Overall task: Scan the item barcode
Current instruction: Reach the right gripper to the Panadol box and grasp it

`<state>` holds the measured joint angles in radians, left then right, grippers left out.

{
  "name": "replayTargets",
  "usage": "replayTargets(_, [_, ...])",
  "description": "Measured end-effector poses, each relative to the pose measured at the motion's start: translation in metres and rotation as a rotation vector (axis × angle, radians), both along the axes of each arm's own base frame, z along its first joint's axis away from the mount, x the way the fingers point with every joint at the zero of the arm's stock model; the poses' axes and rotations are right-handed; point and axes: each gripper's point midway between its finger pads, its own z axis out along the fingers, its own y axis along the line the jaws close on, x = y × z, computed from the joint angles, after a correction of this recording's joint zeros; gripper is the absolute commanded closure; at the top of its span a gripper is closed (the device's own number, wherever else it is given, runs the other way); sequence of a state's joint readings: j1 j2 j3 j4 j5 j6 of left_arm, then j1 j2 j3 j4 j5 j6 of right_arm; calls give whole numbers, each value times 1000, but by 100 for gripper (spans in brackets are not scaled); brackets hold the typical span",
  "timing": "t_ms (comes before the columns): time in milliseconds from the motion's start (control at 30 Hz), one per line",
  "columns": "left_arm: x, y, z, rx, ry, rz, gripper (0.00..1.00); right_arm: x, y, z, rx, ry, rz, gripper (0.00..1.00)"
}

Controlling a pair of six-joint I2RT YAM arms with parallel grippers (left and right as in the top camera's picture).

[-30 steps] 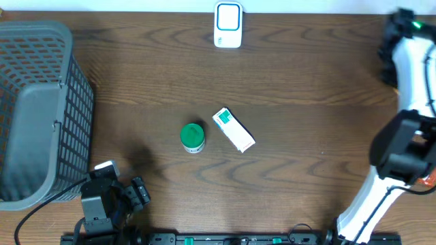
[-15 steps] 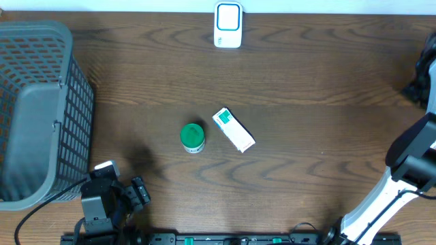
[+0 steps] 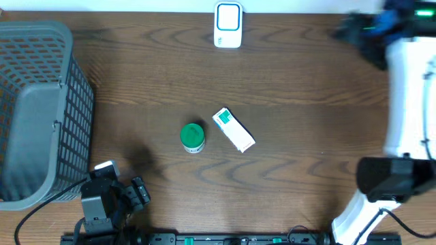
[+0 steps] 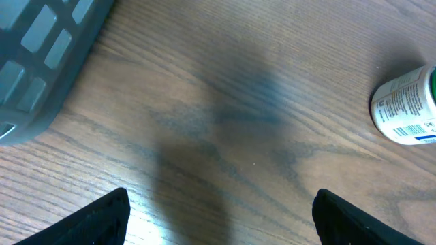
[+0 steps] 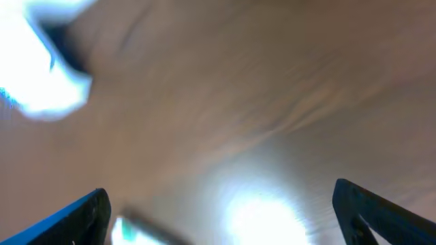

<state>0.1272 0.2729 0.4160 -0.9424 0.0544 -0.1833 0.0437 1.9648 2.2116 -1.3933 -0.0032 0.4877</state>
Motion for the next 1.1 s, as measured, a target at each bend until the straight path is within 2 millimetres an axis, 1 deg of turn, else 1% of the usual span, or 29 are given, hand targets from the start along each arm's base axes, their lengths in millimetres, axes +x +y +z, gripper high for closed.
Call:
replayTargets(33, [0,0,0,0,0,0,14,-3,27,-11,-7,26,91,1])
replayTargets(133, [0,0,0,0,0,0,14,-17,89,-42,-17,98,301,1])
replayTargets(167, [0,0,0,0,-1,0,14,-22,106,-51,-14,114,350,1])
replayTargets(200, [0,0,0,0,0,0,14,-32,125,-63,-4,143,408,1])
replayTargets(267, [0,0,0,0,0,0,14,-48,157,-80,22,177,506,1])
replayTargets(367, [0,0,0,0,0,0,14,-63,187,-99,30,193,611,1])
replayTargets(433, [0,0,0,0,0,0,14,-73,199,-114,19,210,659,1])
replayTargets(500, [0,0,0,0,0,0,14,-84,208,-134,7,233,700,1])
replayTargets(533, [0,0,0,0,0,0,14,-86,209,-138,6,238,706,1])
replayTargets(667, [0,0,0,0,0,0,14,-103,213,-174,-5,276,734,1])
replayTargets(733, [0,0,0,0,0,0,14,-116,212,-193,-13,310,750,1])
replayTargets(800, [0,0,0,0,0,0,14,-123,212,-204,-21,325,770,1])
replayTargets(933, [0,0,0,0,0,0,14,-131,213,-214,-29,334,797,1])
replayTargets(967, [0,0,0,0,0,0,14,-132,213,-215,-30,335,801,2])
replayTargets(1100, [0,0,0,0,0,0,14,-133,213,-216,-35,337,805,3])
